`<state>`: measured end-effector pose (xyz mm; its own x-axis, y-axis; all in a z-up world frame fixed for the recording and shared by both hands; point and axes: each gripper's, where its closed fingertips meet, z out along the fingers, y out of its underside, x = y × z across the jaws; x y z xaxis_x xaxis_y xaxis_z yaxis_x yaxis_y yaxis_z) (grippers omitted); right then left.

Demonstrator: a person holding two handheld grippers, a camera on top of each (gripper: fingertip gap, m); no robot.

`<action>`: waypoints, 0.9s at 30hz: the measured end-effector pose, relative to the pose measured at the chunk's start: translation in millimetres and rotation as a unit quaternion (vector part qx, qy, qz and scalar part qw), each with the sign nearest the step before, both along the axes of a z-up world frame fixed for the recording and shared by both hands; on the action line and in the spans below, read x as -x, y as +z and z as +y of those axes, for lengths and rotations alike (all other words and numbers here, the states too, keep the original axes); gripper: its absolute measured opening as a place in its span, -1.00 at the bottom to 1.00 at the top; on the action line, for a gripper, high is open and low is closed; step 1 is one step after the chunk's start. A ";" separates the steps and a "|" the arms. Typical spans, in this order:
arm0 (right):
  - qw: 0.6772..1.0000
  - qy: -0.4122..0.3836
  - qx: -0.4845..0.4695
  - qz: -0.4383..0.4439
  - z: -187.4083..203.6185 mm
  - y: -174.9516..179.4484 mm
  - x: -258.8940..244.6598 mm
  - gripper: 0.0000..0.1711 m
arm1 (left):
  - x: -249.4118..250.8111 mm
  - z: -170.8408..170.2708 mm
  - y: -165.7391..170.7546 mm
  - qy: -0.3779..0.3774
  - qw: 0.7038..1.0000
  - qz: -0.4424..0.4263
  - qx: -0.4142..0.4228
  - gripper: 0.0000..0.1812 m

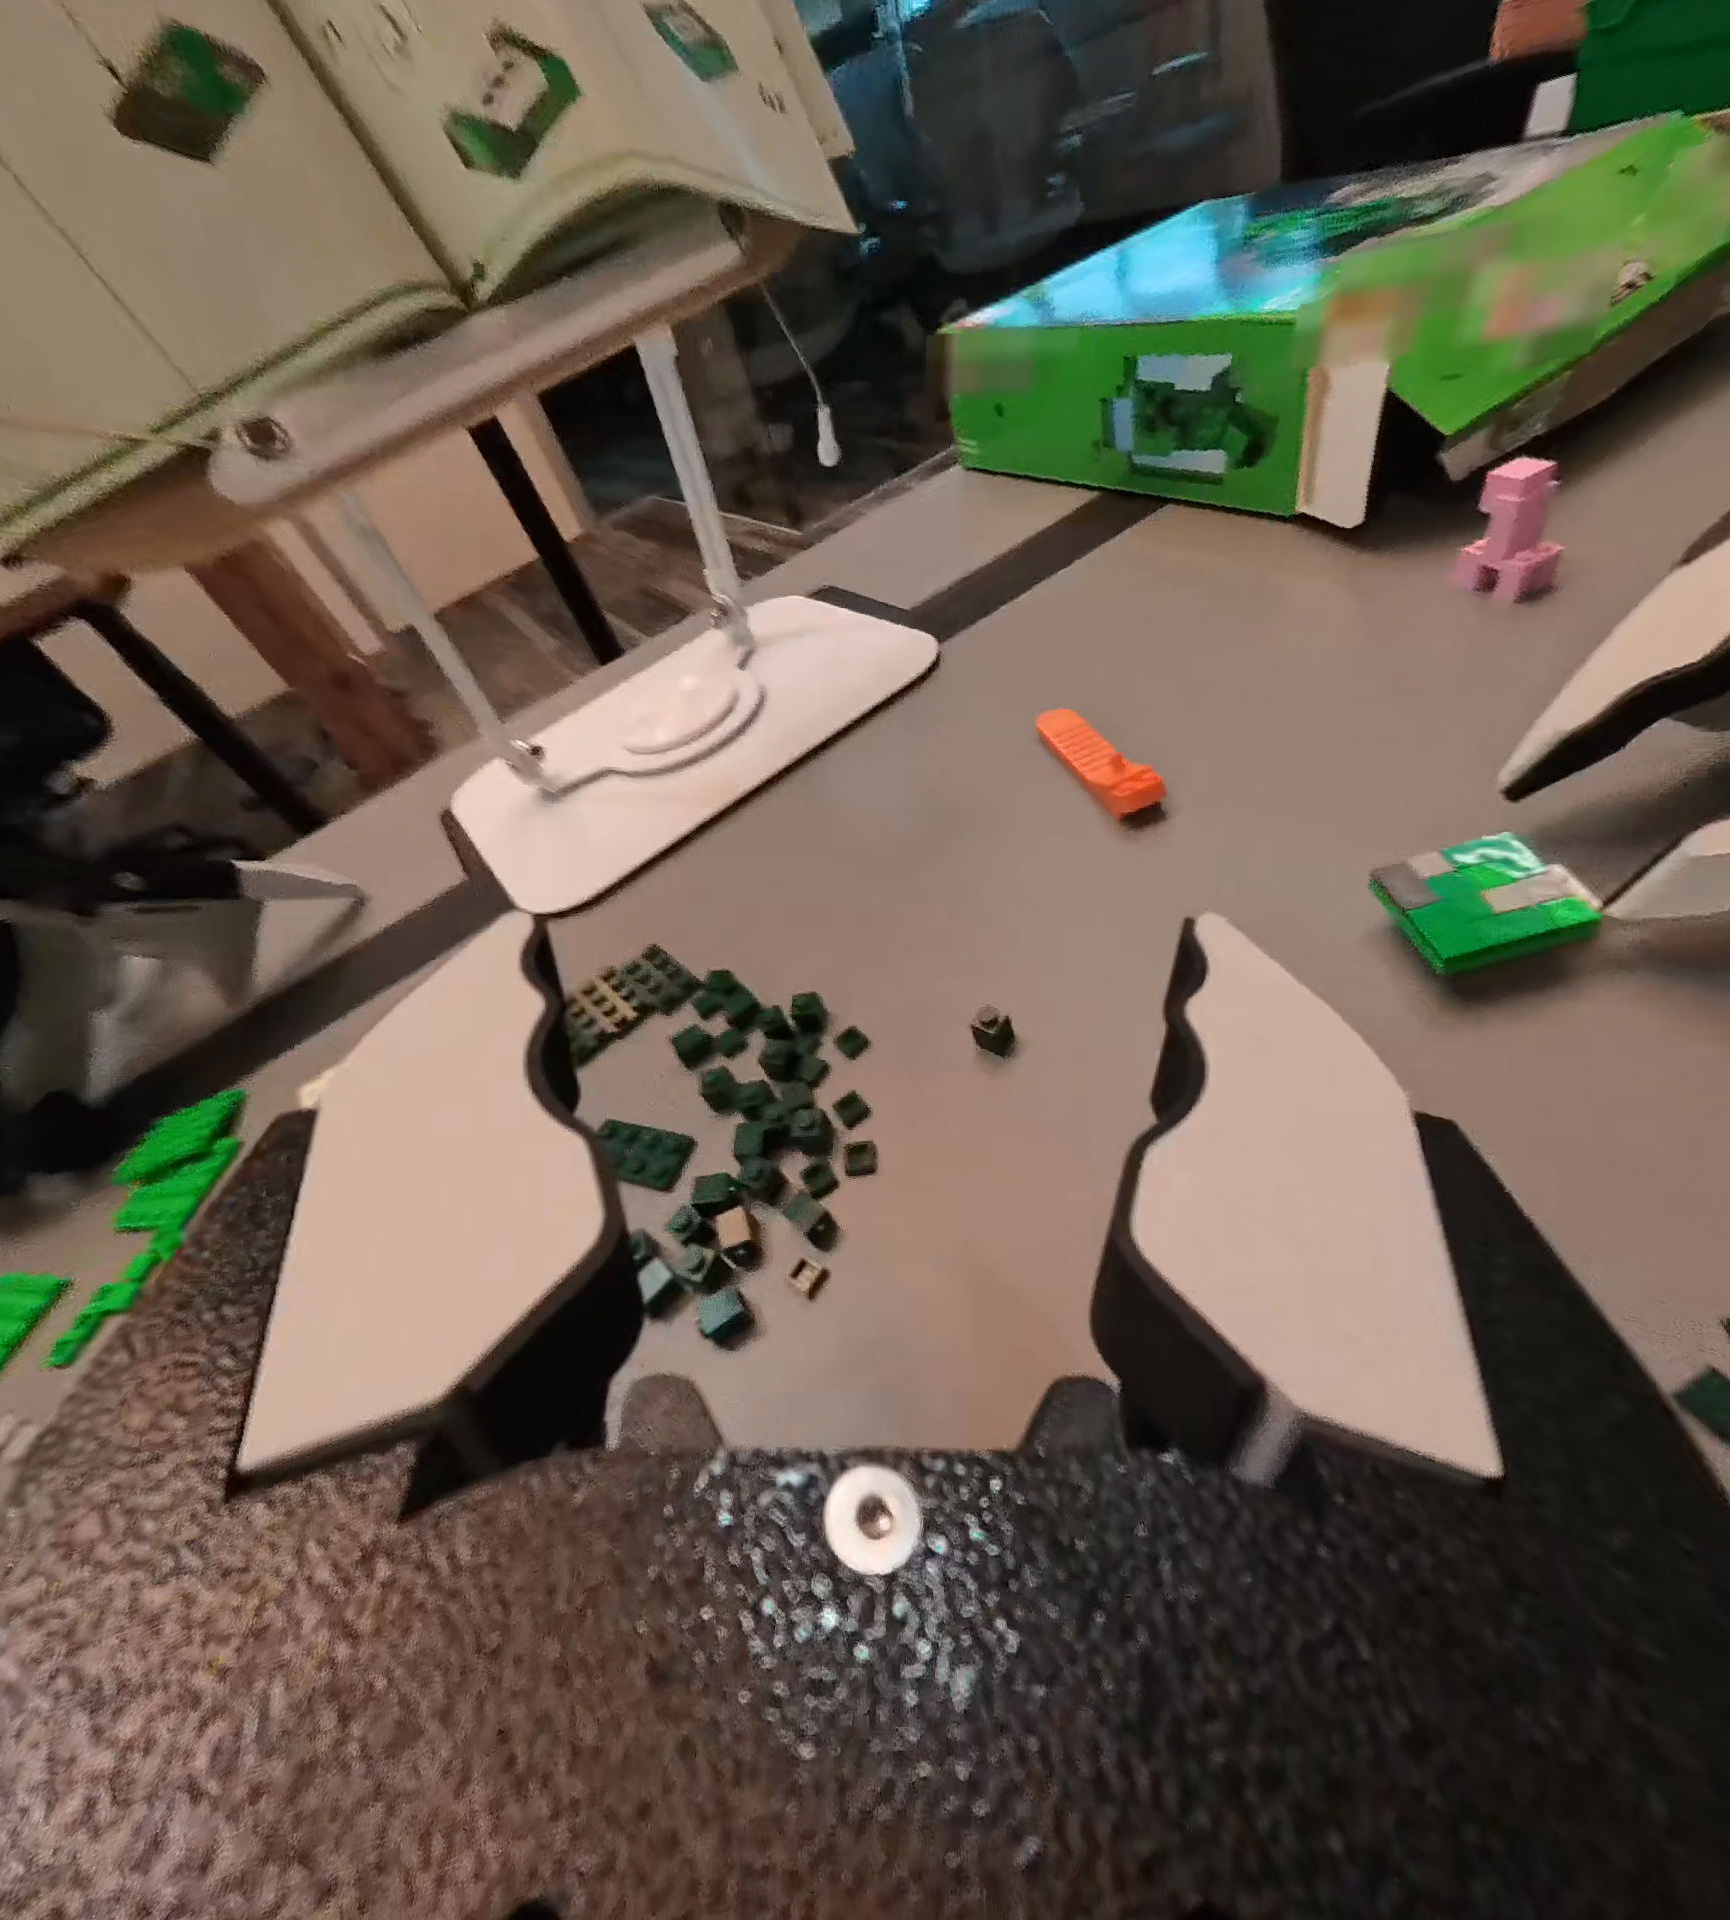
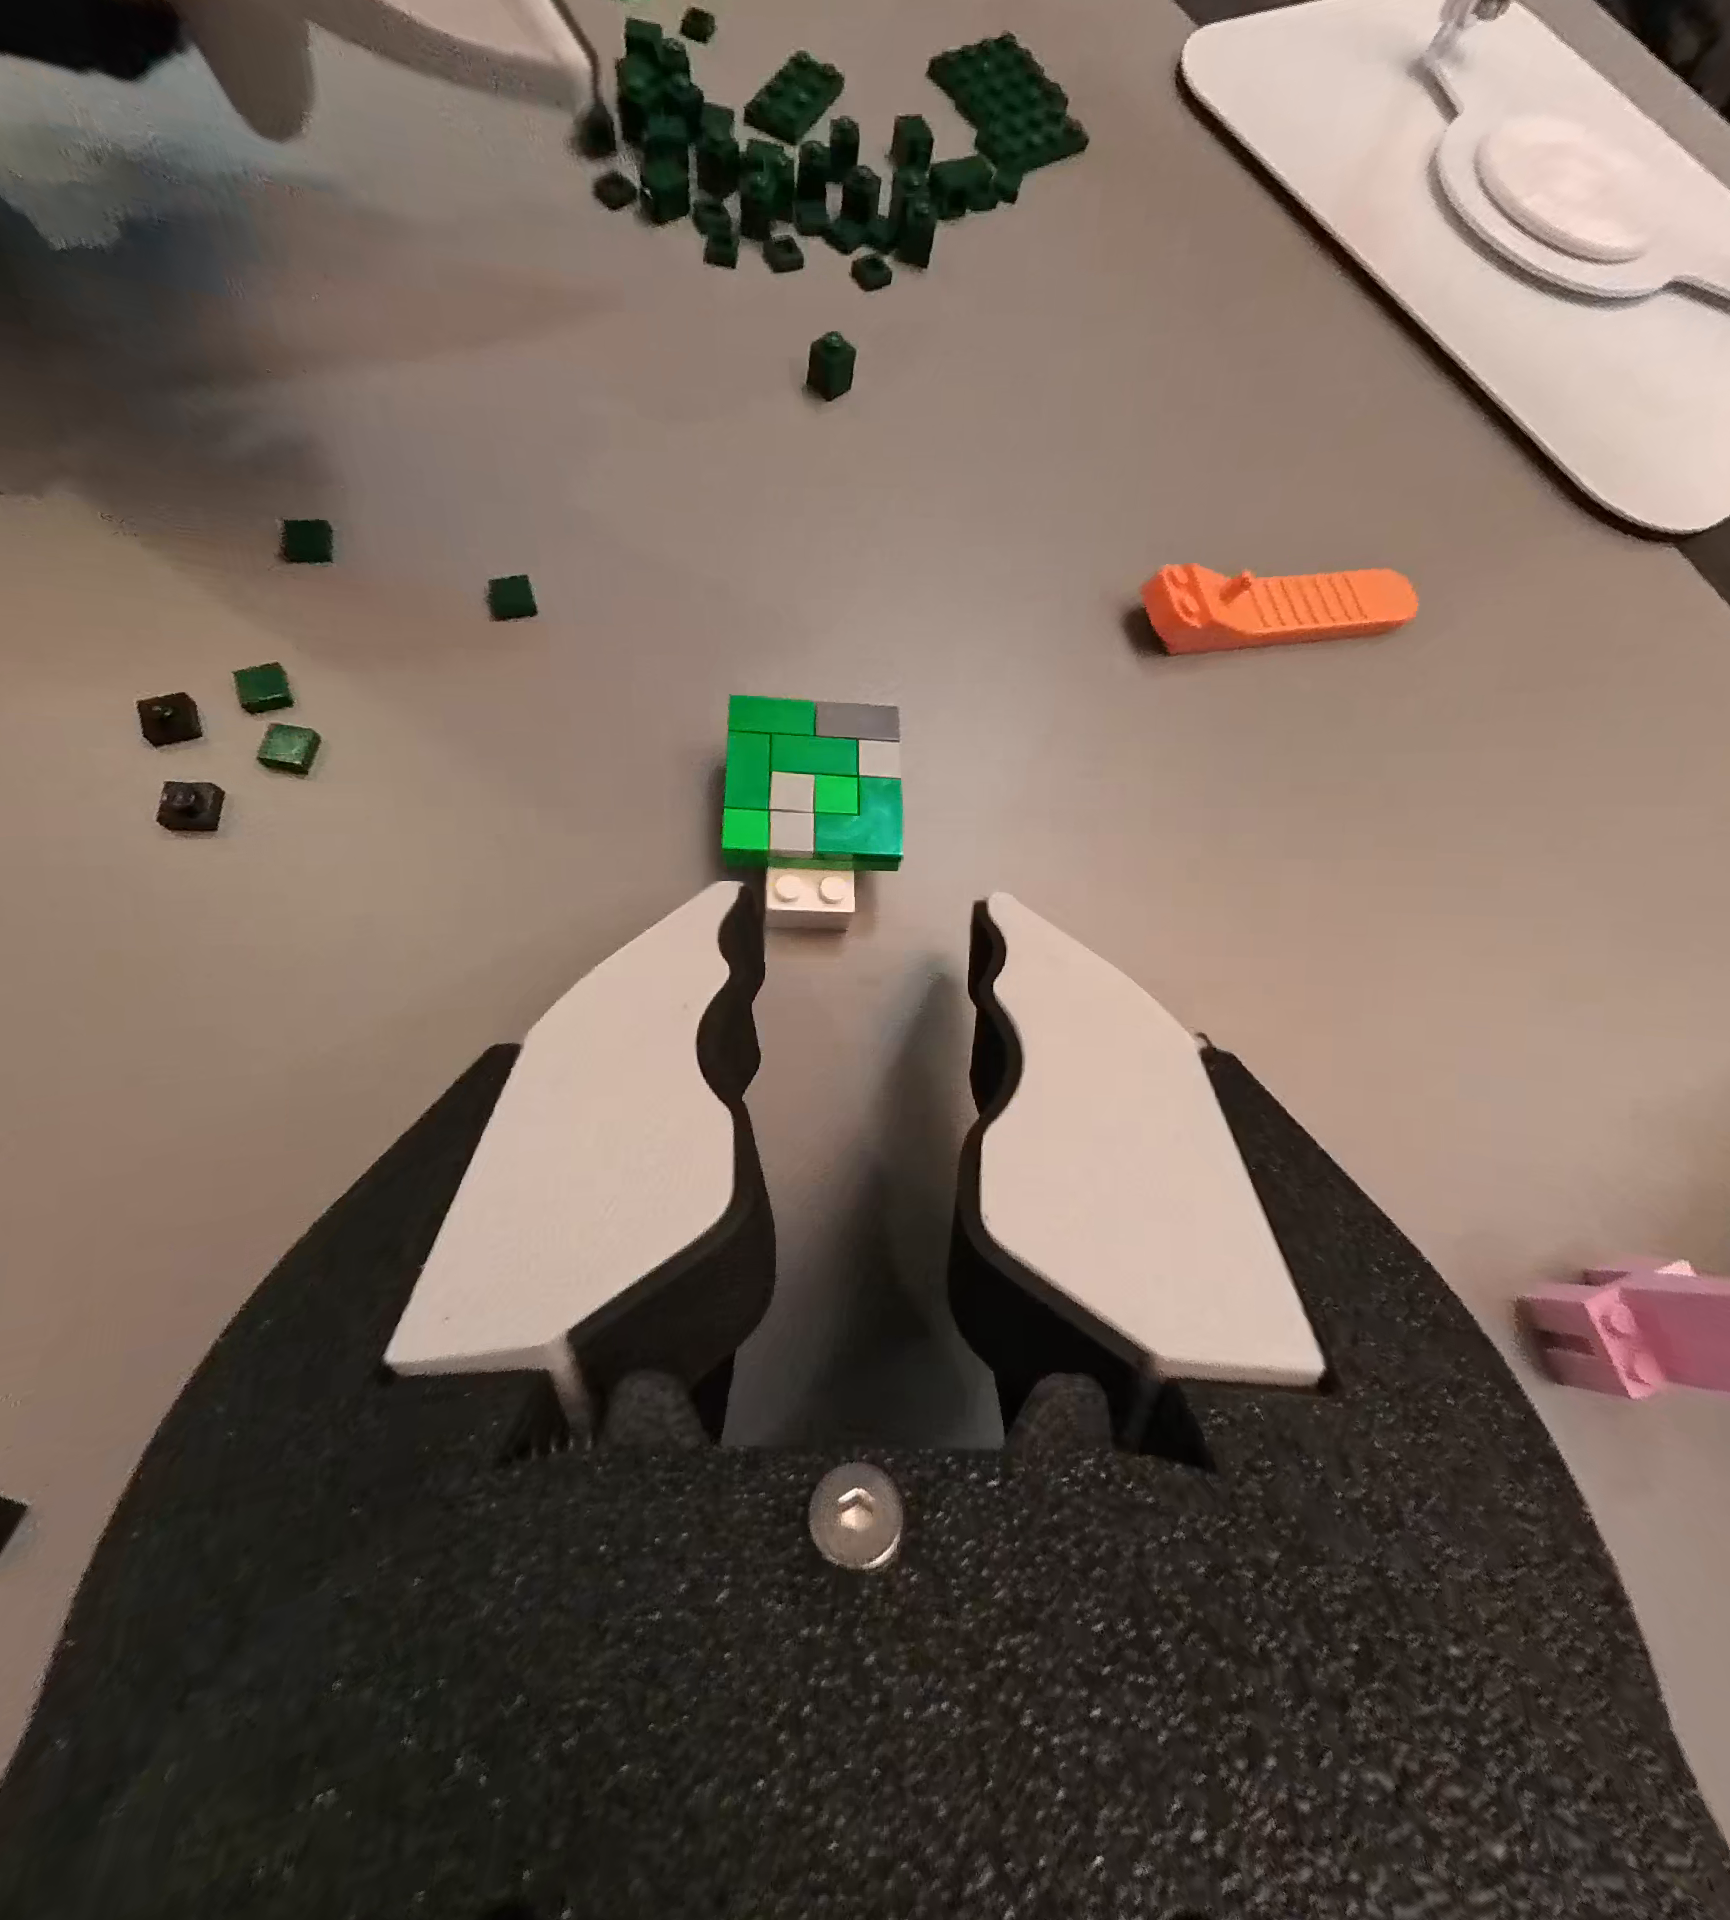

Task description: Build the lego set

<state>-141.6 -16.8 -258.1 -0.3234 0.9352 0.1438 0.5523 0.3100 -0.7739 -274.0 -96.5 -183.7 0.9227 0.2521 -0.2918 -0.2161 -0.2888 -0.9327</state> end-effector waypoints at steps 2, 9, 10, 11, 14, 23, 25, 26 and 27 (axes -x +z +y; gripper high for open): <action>1.000 -0.005 -0.005 0.004 2.7 0.6 0.3 -0.57 | 0.5 0.0 0.1 0.004 1.000 0.012 0.007 0.20; 0.999 -0.002 -0.031 0.022 2.0 3.0 -0.1 -0.60 | -2.4 12.2 -12.6 -0.008 1.000 -0.018 0.004 0.13; 0.999 -0.001 -0.035 0.025 1.6 3.4 -0.2 -0.60 | -1.3 12.9 -14.2 -0.006 1.000 -0.028 0.002 0.13; 0.999 0.000 -0.039 0.027 1.2 3.7 -0.4 -0.60 | 2.1 12.3 -15.1 0.005 0.999 -0.037 0.000 0.14; 0.998 0.001 -0.045 0.032 0.8 4.3 -0.5 -0.60 | 4.8 9.2 -12.1 0.010 0.998 -0.061 -0.015 0.16; 0.999 -0.009 -0.032 0.030 5.1 4.9 2.4 -0.59 | 4.2 3.8 -11.1 -0.005 0.996 -0.086 -0.028 0.12; 0.999 -0.015 -0.032 0.032 7.4 5.4 3.9 -0.60 | 4.1 2.6 -10.7 -0.010 0.995 -0.092 -0.031 0.11; 0.999 -0.021 -0.034 0.032 9.3 5.5 4.9 -0.60 | 5.3 1.4 -10.5 -0.008 0.995 -0.094 -0.031 0.10; 0.999 -0.025 -0.035 0.034 10.7 5.8 5.7 -0.60 | 6.7 0.2 -10.0 -0.006 0.995 -0.094 -0.033 0.10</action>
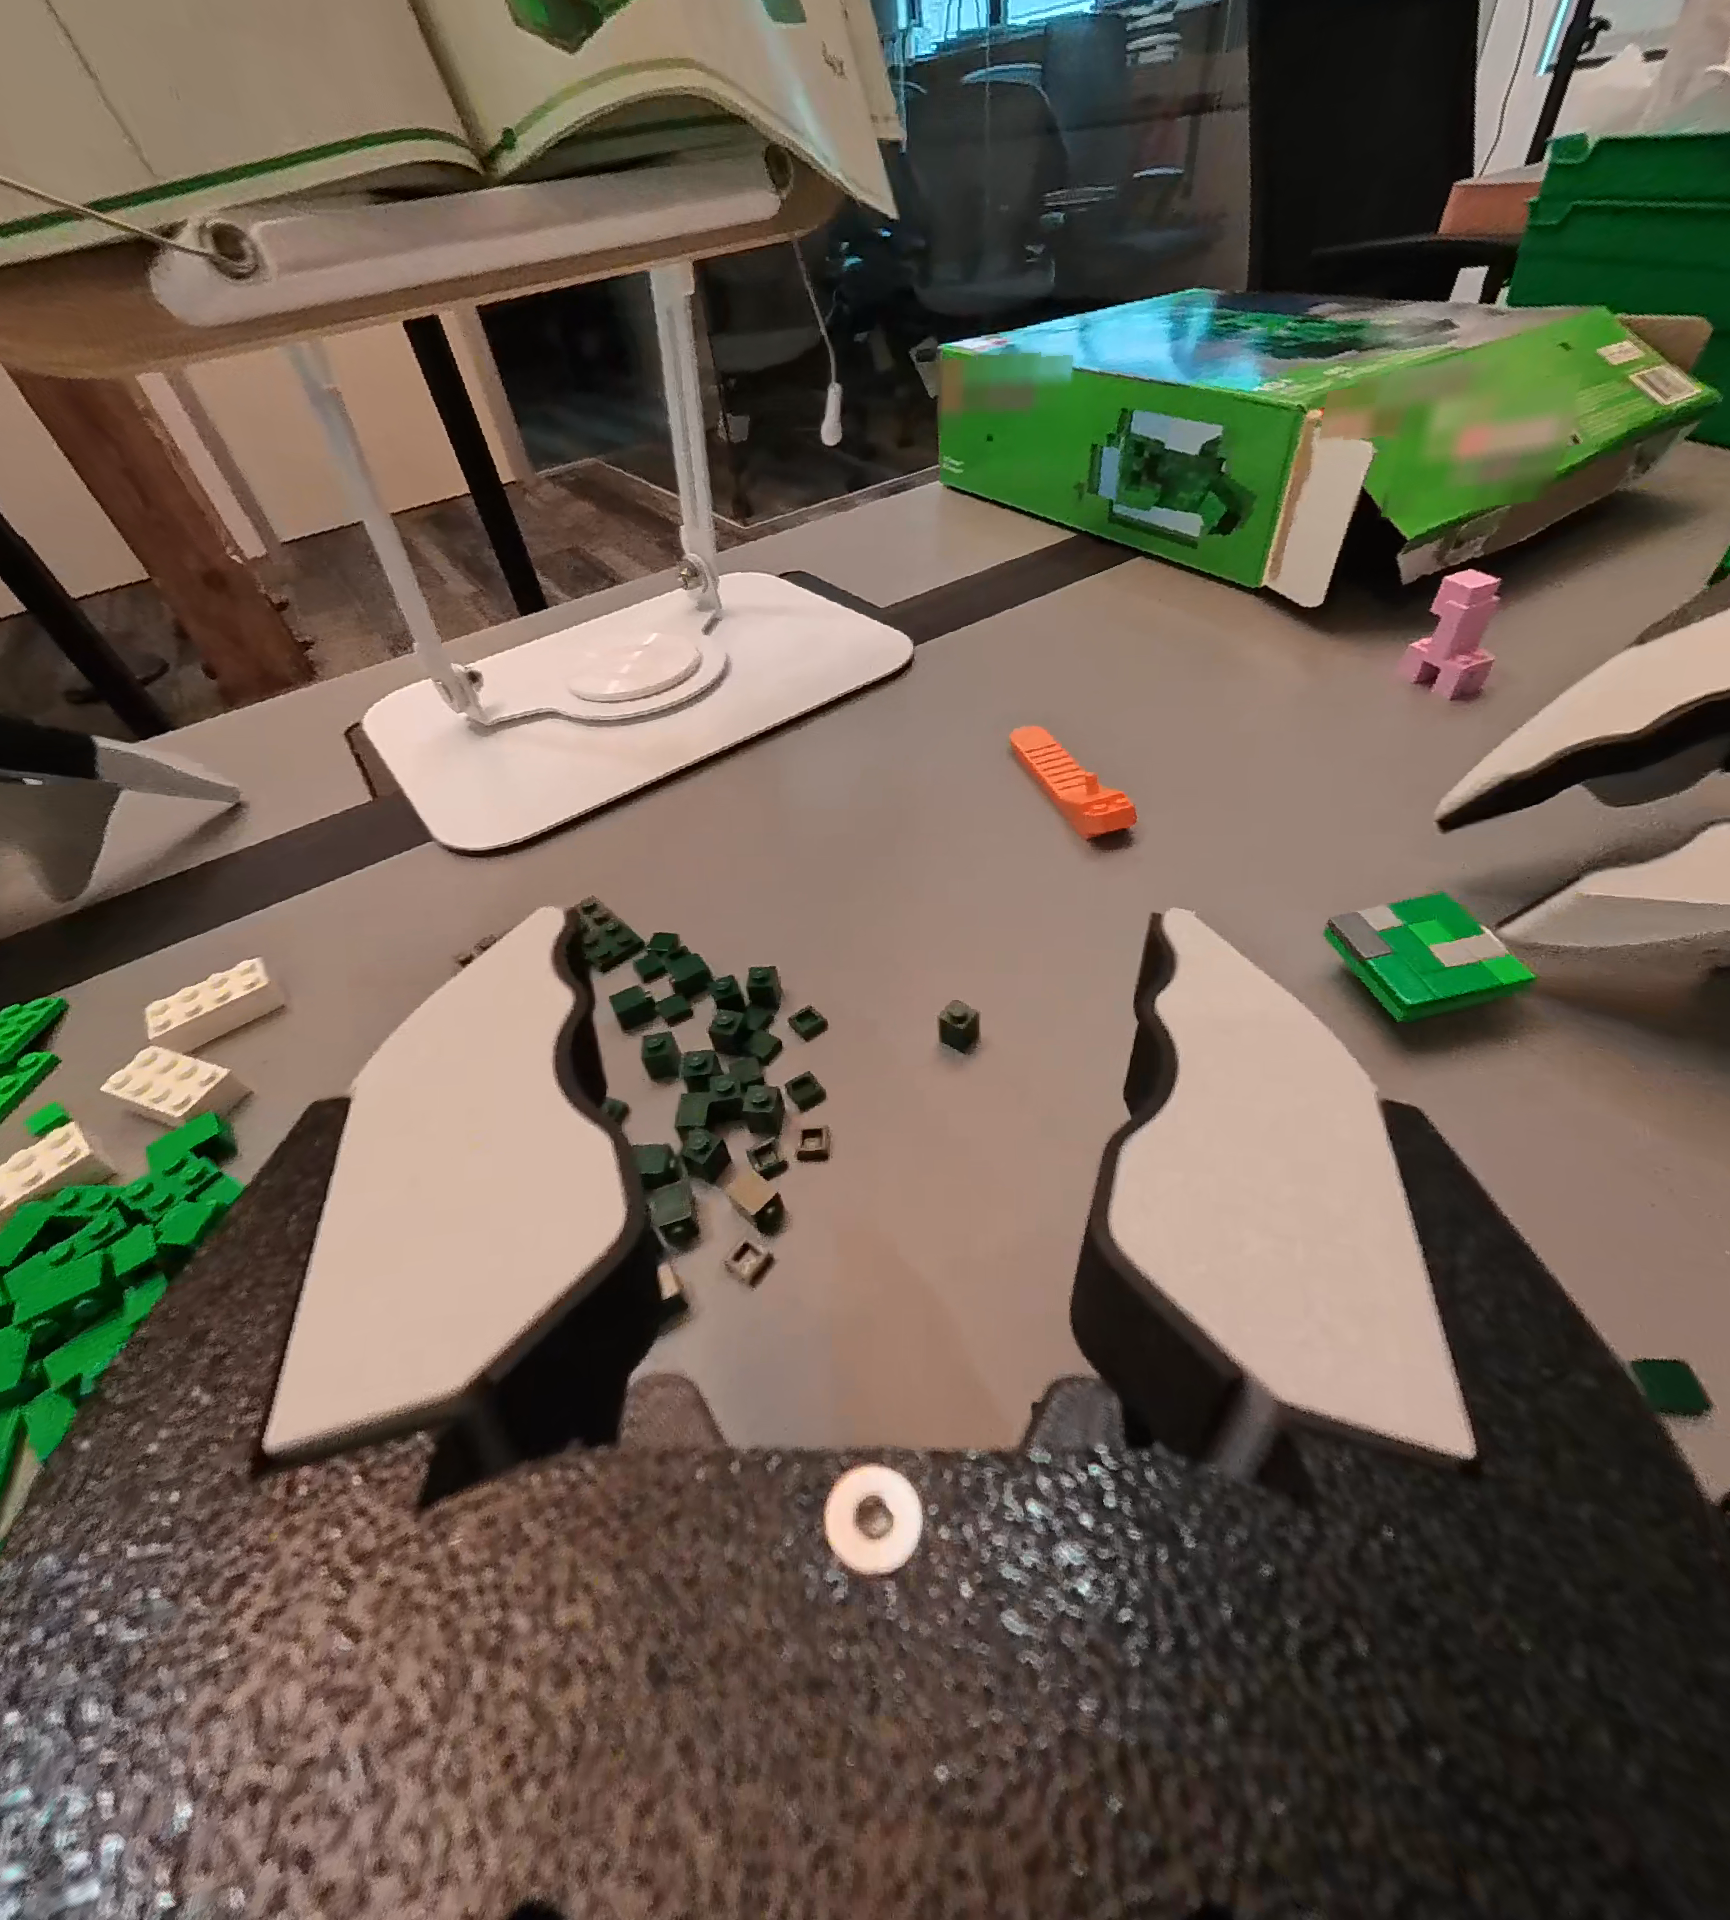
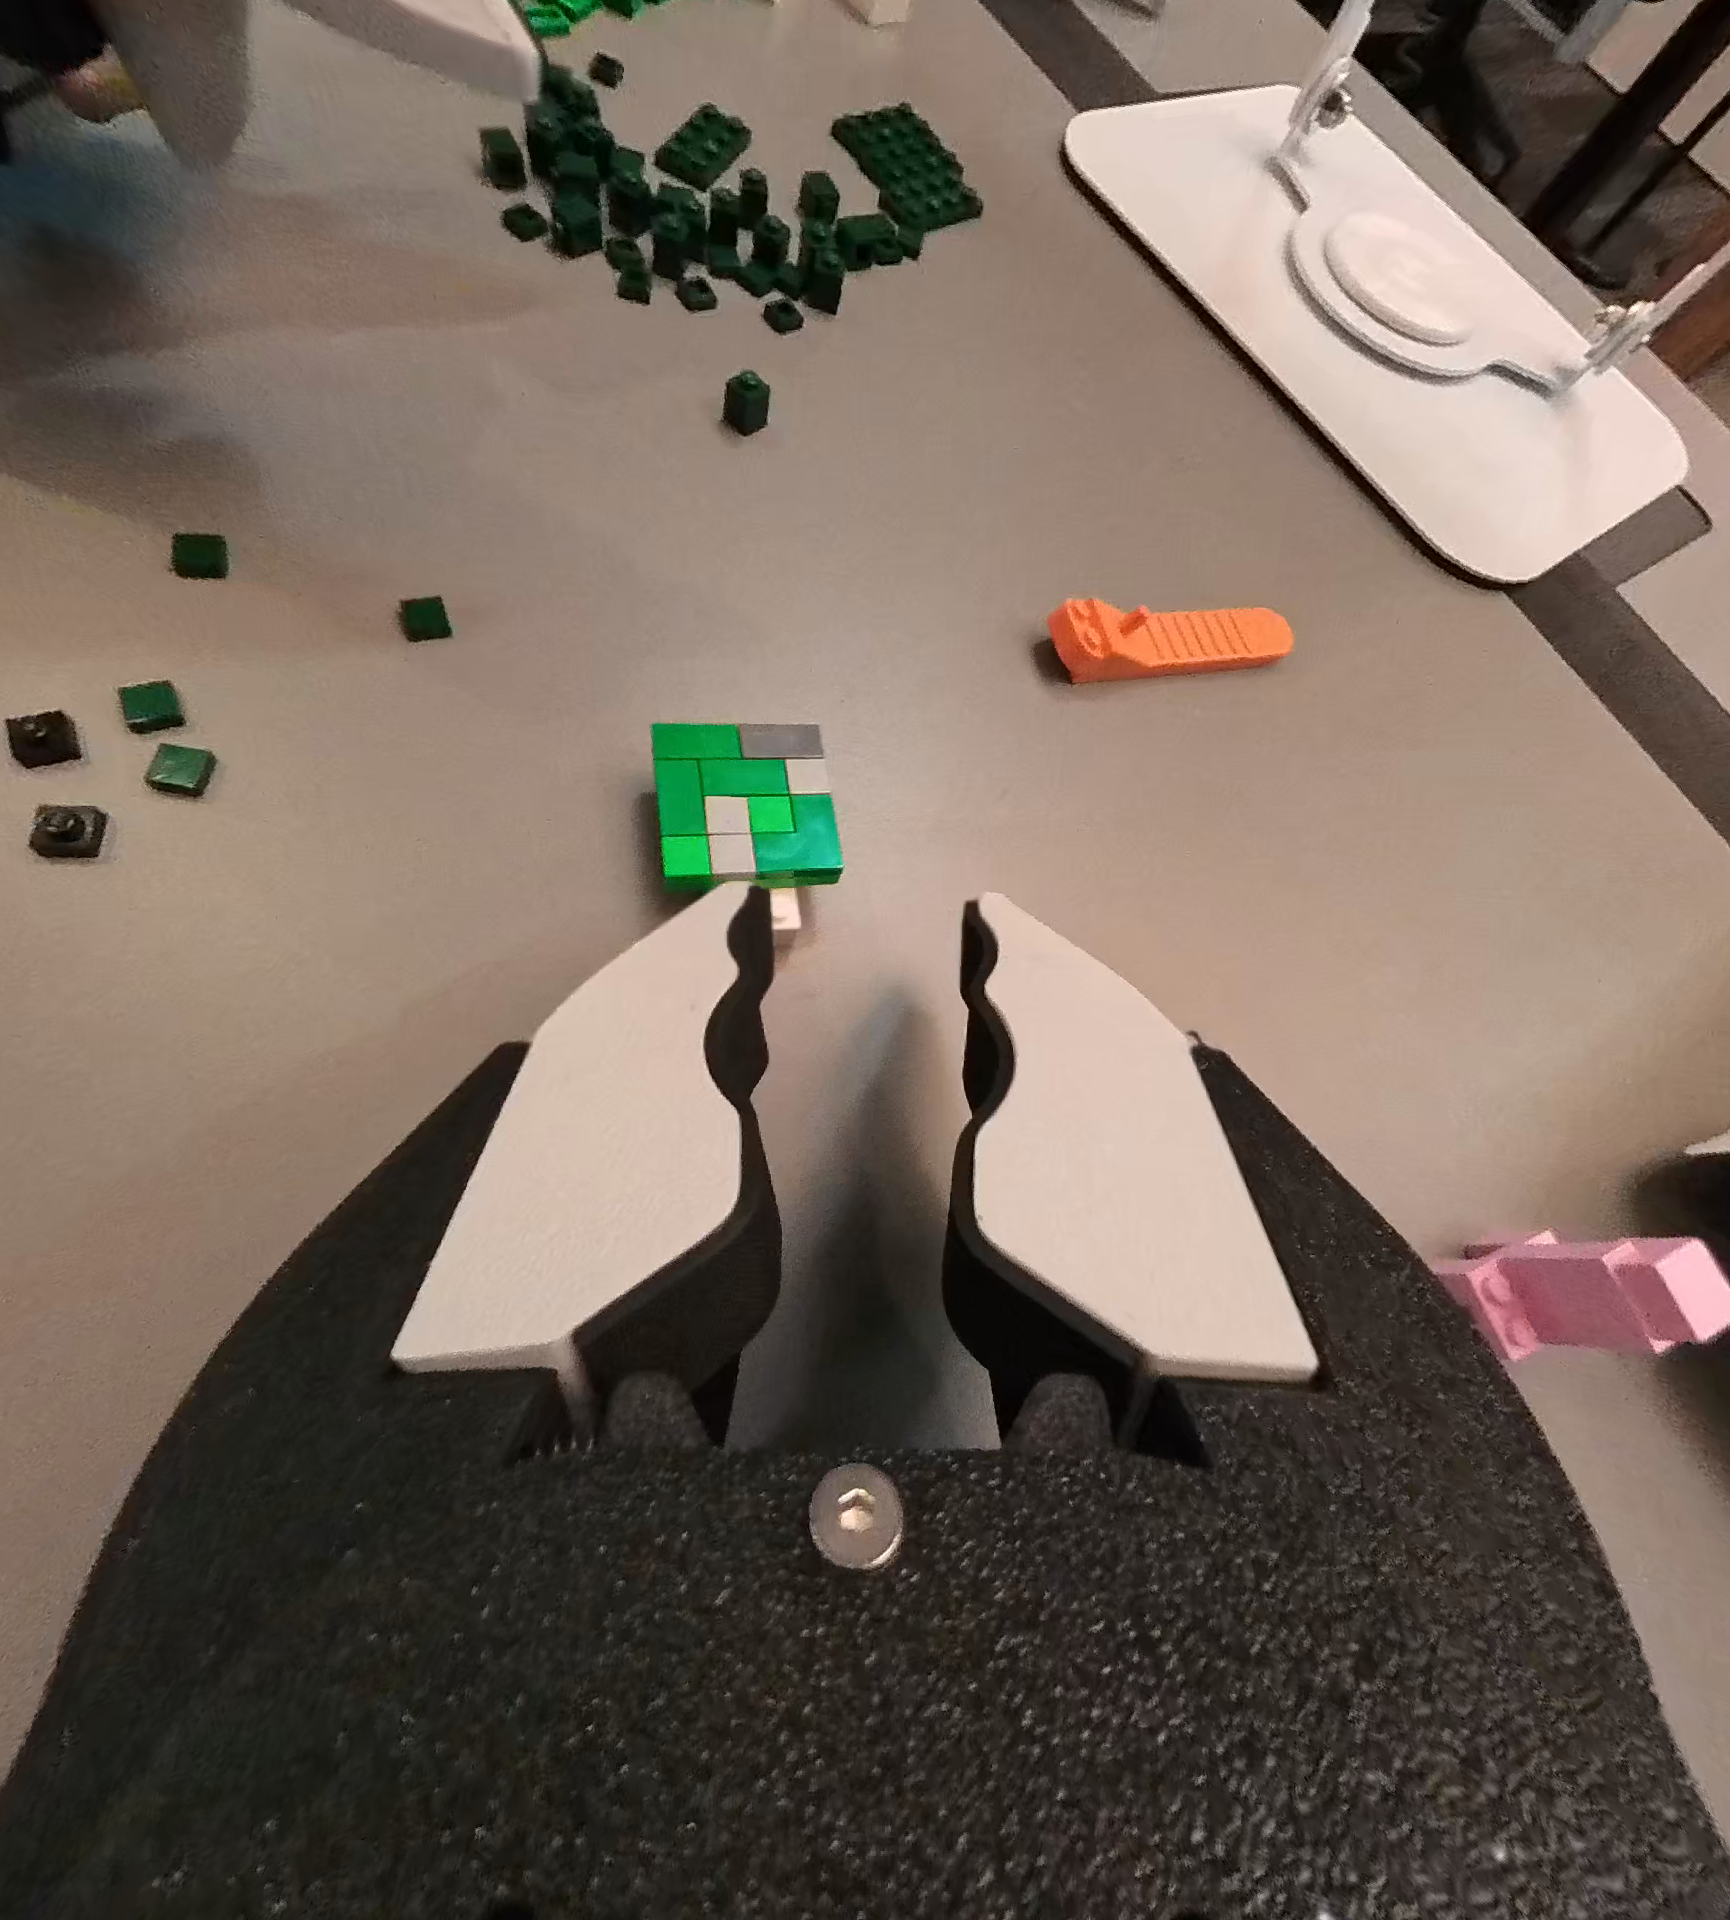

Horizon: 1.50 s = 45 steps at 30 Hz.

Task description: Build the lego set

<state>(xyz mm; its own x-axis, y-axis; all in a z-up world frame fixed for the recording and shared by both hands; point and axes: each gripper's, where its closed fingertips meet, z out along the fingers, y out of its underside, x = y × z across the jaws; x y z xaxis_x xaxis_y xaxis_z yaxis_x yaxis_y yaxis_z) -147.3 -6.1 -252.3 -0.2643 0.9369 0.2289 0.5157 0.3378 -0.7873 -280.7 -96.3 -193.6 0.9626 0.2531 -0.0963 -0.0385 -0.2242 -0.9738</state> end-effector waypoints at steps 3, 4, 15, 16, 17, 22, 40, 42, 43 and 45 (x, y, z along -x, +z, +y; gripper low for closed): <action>1.000 -0.008 -0.003 0.006 2.9 1.6 1.5 -0.60 | 3.2 -3.6 2.2 0.005 1.000 -0.008 -0.009 0.08; 1.000 -0.012 -0.003 0.009 4.1 2.3 1.8 -0.61 | 3.8 -4.8 2.6 0.006 1.000 -0.012 -0.011 0.07; 0.997 0.073 -0.007 0.023 -18.9 5.6 -6.2 -0.57 | 17.9 -13.8 10.1 0.027 0.999 -0.007 -0.033 0.03; 0.996 0.081 -0.016 0.024 -21.3 4.7 -7.2 -0.57 | 18.8 -13.8 11.8 0.027 0.999 -0.009 -0.038 0.03; 0.996 0.086 -0.025 0.021 -22.6 3.3 -7.5 -0.56 | 19.7 -13.5 13.4 0.028 0.999 -0.011 -0.042 0.03; 0.997 0.073 -0.026 0.011 -19.6 0.5 -3.9 -0.56 | 25.1 -11.7 7.1 0.034 0.999 -0.007 -0.028 0.03; 0.994 0.015 -0.033 0.107 -4.4 26.6 -4.9 -0.60 | 86.0 -60.1 13.4 0.152 0.988 0.013 -0.021 -0.10; 0.993 0.013 -0.036 0.114 -4.1 28.3 -5.3 -0.62 | 96.7 -71.3 13.9 0.163 0.987 0.010 -0.008 -0.17; 0.993 0.014 -0.038 0.115 -4.3 28.3 -5.2 -0.62 | 98.7 -75.0 15.4 0.160 0.987 0.002 -0.008 -0.18; 0.993 0.014 -0.041 0.114 -4.6 27.9 -5.2 -0.62 | 100.7 -81.0 15.9 0.158 0.987 -0.012 -0.006 -0.19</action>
